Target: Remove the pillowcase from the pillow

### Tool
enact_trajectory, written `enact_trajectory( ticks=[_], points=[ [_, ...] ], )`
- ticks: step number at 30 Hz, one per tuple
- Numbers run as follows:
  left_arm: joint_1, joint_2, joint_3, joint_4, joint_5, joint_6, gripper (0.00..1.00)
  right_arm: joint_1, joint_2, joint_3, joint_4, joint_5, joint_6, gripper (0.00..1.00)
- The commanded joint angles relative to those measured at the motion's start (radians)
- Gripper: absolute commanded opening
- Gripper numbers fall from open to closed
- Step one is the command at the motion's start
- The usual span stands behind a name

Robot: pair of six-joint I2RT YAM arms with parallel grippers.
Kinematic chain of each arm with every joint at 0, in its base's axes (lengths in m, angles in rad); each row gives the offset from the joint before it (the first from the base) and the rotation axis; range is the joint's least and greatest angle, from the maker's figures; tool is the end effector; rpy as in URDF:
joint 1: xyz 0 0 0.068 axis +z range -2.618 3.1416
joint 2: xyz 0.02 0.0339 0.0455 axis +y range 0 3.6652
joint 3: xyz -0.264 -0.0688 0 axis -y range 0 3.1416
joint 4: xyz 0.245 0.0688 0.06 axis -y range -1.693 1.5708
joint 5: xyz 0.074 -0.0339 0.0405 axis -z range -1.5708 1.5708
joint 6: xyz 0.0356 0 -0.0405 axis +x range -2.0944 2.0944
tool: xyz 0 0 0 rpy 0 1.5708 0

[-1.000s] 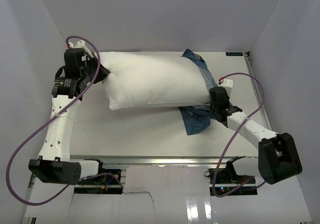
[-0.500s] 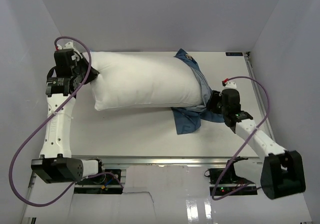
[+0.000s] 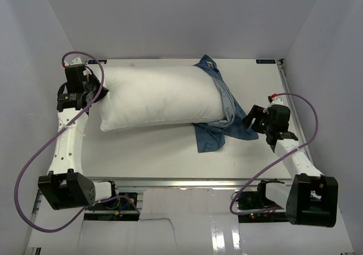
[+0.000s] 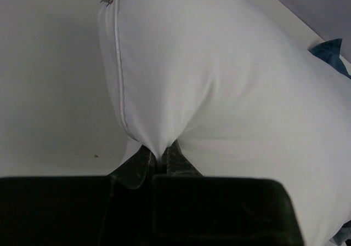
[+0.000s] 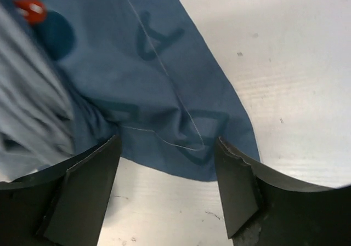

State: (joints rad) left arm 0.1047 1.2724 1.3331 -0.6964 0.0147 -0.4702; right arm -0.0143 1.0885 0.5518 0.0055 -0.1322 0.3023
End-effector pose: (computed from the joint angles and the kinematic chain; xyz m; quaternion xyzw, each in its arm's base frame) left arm 0.2701 0.0279 0.3755 -0.2499 0.8570 -0.0884 0.4420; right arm 0.2331 0.0014 0.2183 0.1041 0.8604 0.1279 0.4823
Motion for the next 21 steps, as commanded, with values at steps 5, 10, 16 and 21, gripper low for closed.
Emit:
enact_trajectory(
  ticks=[5, 10, 16, 21],
  points=[
    [0.015, -0.016, 0.006, 0.097, 0.014, -0.018, 0.00, -0.019, 0.097, -0.016, 0.054, -0.093, -0.029, 0.83],
    [0.015, -0.013, 0.005, 0.101, 0.019, -0.021, 0.00, -0.019, 0.229, 0.005, 0.070, -0.089, -0.020, 0.85],
    [0.016, -0.004, 0.032, 0.103, 0.051, -0.036, 0.00, -0.019, 0.326, 0.019, 0.103, -0.030, -0.009, 0.79],
    [0.024, 0.031, 0.087, 0.107, 0.160, -0.080, 0.00, -0.019, 0.370, 0.068, 0.136, -0.005, 0.018, 0.08]
  ],
)
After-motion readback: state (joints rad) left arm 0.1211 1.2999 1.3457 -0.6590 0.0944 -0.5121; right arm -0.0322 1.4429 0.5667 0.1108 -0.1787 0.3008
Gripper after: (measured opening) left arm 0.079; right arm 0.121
